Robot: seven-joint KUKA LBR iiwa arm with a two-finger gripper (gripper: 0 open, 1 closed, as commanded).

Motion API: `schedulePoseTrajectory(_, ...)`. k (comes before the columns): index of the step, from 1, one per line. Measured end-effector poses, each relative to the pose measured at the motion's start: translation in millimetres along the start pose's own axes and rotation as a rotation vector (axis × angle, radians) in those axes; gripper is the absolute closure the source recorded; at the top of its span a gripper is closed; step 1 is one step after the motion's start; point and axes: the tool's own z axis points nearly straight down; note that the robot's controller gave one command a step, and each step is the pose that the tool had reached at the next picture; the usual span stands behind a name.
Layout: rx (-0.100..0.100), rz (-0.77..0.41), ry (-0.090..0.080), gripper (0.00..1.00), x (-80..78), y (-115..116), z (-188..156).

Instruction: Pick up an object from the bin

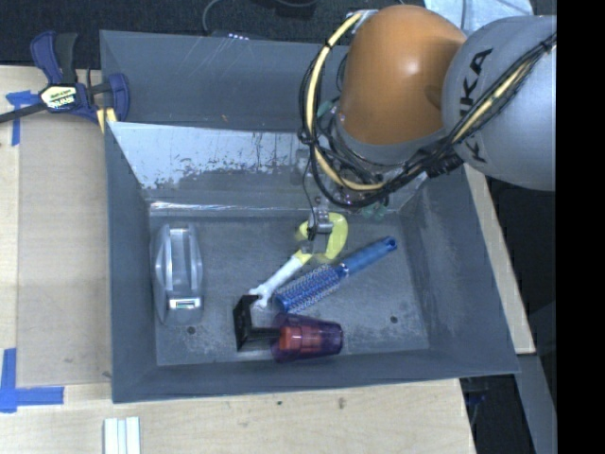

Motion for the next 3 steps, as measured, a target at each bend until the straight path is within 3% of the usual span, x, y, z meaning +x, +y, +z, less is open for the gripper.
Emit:
schedulePoseTrajectory(1, -0.001, 0.002, -0.008, 0.00, -1.2, 0, -5)
schedulePoseTrajectory(2, -0.002, -0.071, -0.012, 0.00, 4.1, -19, 25)
schedulePoseTrajectory(3, 0.001, -0.232, -0.002, 0.00, 16.9, -45, 67)
